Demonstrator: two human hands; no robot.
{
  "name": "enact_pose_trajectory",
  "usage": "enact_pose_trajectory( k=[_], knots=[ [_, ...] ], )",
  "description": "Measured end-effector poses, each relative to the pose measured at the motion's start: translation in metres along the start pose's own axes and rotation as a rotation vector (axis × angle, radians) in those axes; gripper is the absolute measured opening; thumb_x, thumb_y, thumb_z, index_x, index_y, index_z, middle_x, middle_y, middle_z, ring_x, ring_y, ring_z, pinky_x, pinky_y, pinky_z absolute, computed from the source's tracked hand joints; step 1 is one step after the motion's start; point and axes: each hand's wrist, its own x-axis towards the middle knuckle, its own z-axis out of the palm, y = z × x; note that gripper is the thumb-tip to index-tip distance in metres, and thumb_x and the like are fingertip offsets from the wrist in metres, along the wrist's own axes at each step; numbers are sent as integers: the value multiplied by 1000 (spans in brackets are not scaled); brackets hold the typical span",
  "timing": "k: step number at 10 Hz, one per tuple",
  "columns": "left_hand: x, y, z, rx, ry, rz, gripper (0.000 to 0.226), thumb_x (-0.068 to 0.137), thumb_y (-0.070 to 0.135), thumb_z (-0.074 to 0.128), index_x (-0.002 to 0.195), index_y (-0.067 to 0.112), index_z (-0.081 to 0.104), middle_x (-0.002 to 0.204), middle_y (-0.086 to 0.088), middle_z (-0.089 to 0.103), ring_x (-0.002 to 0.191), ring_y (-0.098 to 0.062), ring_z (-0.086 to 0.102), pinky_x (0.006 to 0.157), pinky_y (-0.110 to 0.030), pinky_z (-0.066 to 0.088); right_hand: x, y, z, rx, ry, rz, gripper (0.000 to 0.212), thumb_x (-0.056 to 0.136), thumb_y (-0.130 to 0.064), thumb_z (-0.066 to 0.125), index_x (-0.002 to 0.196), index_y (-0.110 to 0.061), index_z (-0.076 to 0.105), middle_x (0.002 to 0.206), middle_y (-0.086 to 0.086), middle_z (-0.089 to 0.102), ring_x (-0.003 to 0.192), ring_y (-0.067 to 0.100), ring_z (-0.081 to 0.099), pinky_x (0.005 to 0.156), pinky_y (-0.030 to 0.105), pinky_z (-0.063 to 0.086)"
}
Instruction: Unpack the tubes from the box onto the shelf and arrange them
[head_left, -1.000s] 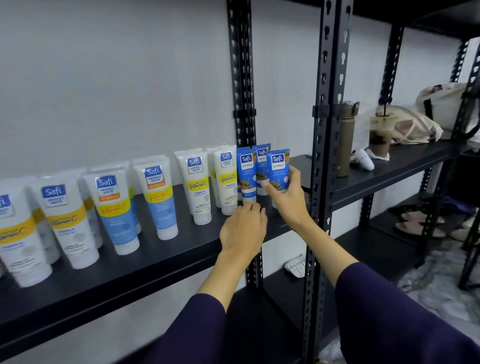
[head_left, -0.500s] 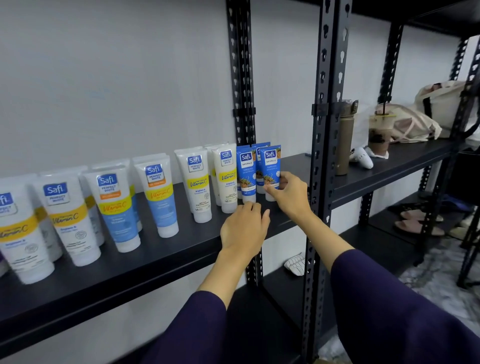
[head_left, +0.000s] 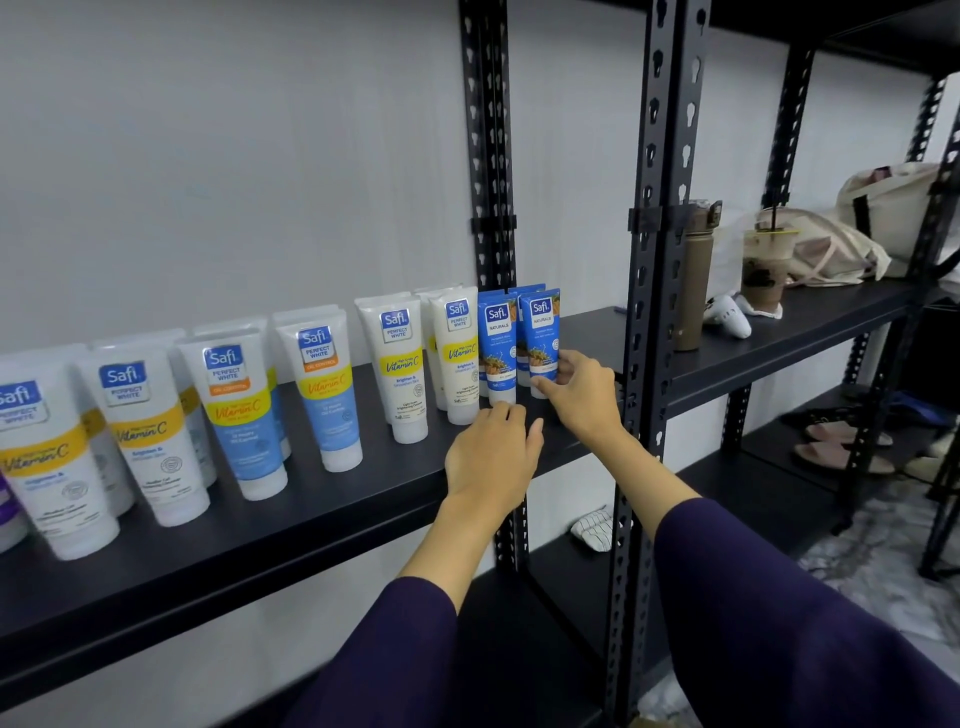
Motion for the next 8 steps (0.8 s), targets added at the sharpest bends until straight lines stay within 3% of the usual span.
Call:
enact_pose_trajectory(
  k=[3,4,6,7,8],
  knots=[
    [2,-1,0,3,-4,4,41,102,41,26,120,16,53,114,-1,58,99,-15,56,66,-26,41,-1,1,2,15,14,28,48,83,-19,72,125,-6,54,115,7,67,100,13,64,89,31,53],
    [1,-2,-2,-39,-20,1,41,102,41,27,122,15,53,116,-1,58,100,-16,56,68,-27,43,-8,-3,-1,48,28,43,46,84,-17,71,124,-6,51,119,8,64,106,13,59,85,21,46],
    [3,-8,-14,-279,3,-77,31,102,31,34,109,12,59,107,-4,61,90,-17,57,70,-29,46,-27,-14,-10,-8,109,-51,25,90,-16,62,112,-7,57,110,7,63,97,11,56,78,20,43],
    [-8,-18,-32,-295,83,-133,27,101,27,38,104,12,59,100,-5,62,83,-16,55,65,-29,43,-38,-37,-10,38,76,-139,18,92,-18,59,109,-10,59,109,3,65,97,10,57,80,25,50],
    [-23,-29,-56,-228,120,-171,27,100,29,38,101,14,60,99,-3,62,88,-22,58,65,-33,43,-50,-69,-5,54,3,-224,19,93,-20,57,109,-10,61,109,3,65,96,9,58,77,22,51]
  ],
)
